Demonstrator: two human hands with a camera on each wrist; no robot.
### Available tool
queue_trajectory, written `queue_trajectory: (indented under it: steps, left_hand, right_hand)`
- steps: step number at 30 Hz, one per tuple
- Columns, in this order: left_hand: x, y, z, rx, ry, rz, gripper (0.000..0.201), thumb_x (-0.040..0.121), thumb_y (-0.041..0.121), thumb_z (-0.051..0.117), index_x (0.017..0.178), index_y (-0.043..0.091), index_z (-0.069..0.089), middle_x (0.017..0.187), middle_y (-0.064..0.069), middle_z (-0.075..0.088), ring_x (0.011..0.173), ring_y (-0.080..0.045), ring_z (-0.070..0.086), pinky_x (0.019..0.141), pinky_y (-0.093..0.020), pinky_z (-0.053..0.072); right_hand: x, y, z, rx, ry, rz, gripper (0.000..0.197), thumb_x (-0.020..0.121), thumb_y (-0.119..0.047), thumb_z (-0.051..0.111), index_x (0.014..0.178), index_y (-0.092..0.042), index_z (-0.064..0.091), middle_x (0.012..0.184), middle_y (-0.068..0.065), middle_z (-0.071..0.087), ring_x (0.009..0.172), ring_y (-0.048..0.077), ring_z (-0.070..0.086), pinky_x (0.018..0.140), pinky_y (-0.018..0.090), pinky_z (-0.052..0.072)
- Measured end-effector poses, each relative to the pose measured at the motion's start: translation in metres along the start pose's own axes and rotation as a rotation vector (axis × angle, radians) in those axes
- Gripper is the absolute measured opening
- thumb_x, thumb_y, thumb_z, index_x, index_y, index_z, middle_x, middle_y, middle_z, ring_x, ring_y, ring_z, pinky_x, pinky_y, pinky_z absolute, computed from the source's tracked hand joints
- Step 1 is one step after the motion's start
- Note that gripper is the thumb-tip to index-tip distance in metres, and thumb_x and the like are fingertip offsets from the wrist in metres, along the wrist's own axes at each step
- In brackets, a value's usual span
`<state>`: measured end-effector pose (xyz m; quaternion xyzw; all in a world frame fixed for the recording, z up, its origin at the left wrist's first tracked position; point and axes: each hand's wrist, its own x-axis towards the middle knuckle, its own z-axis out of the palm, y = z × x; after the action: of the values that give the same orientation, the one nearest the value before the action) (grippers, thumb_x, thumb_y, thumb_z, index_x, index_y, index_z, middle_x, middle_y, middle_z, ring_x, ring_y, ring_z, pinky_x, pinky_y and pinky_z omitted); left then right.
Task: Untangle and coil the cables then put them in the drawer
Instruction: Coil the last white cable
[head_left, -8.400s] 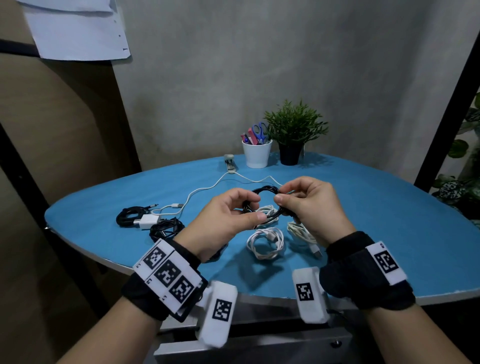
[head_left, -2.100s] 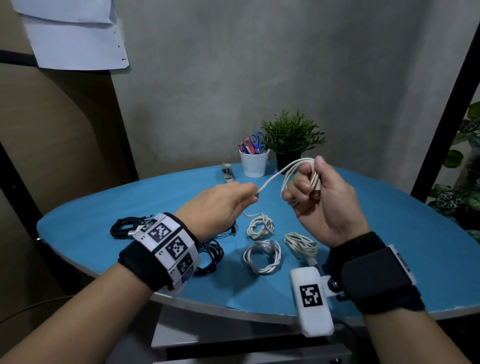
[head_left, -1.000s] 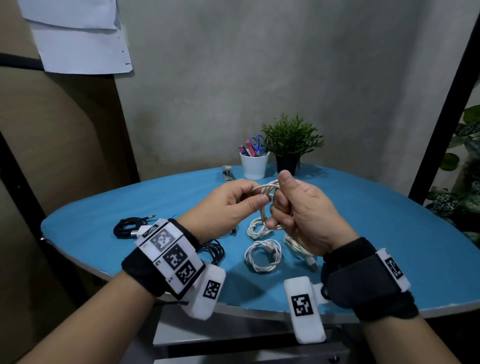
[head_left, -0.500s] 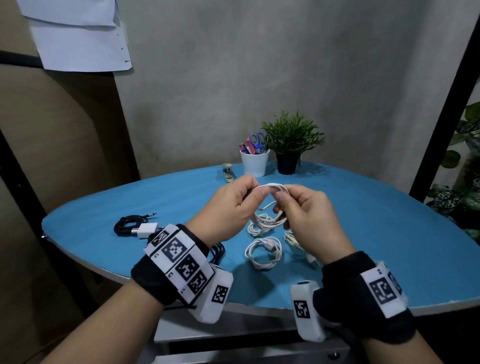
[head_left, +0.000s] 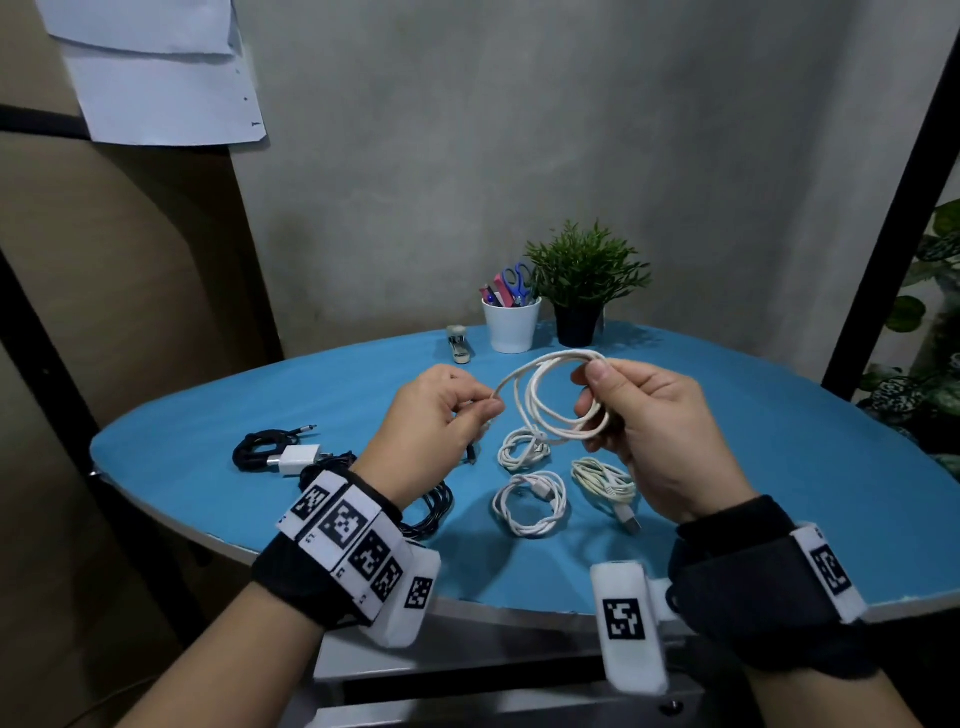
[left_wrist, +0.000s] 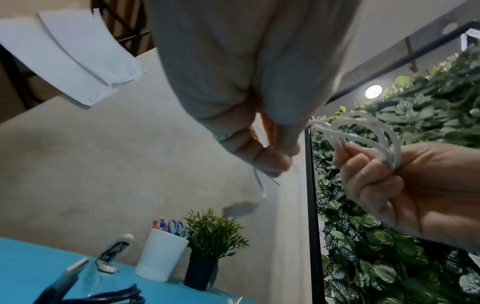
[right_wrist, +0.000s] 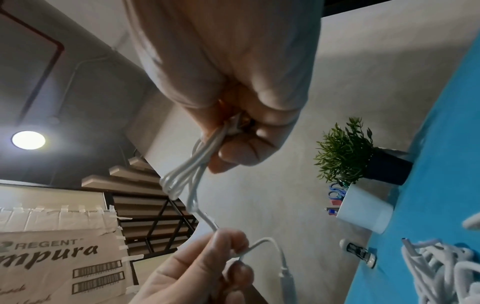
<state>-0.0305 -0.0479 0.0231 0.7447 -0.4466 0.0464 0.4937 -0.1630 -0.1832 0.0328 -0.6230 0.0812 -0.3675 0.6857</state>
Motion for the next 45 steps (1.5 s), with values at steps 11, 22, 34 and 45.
queue_trajectory:
  steps: [11,22,34,45]
  left_hand:
    - [-0.007,0.019,0.013,-0.963,0.122,-0.356,0.009,0.088,0.003,0.055,0.083,-0.001,0.062,0.067,-0.006,0.07,0.063,-0.012,0.067,0.063,-0.02,0.056]
    - [-0.009,0.029,0.017,-1.036,-0.198,-0.507,0.018,0.076,0.033,0.061,0.074,0.016,0.068,0.063,0.002,0.064,0.066,-0.012,0.061,0.062,-0.021,0.051]
    - [-0.009,0.026,0.022,-0.82,-0.294,-0.519,0.022,0.083,-0.001,0.062,0.064,0.011,0.06,0.081,-0.017,0.063,0.076,-0.026,0.061,0.081,-0.037,0.051]
    - [-0.008,0.015,0.029,-0.551,0.066,-0.464,0.038,0.067,0.009,0.073,0.083,0.018,0.04,0.079,-0.004,0.05,0.064,-0.015,0.055,0.058,-0.027,0.049]
  right_hand:
    - [-0.001,0.013,0.006,-0.122,-0.061,0.055,0.02,0.092,-0.013,0.054,0.078,-0.008,0.067,0.058,0.005,0.058,0.045,0.01,0.049,0.042,0.02,0.037]
    - [0.006,0.026,0.004,-0.322,0.02,-0.053,0.02,0.09,-0.014,0.06,0.073,-0.017,0.07,0.058,0.002,0.059,0.04,-0.002,0.043,0.044,0.012,0.034]
    - [0.003,0.026,0.01,-0.332,0.022,-0.067,0.023,0.09,-0.011,0.059,0.07,-0.017,0.07,0.054,0.0,0.057,0.044,0.007,0.05,0.043,0.023,0.045]
    - [0.003,0.028,0.011,-0.358,0.064,-0.105,0.025,0.089,-0.014,0.062,0.068,-0.026,0.069,0.055,-0.004,0.058,0.045,0.007,0.049,0.049,0.03,0.047]
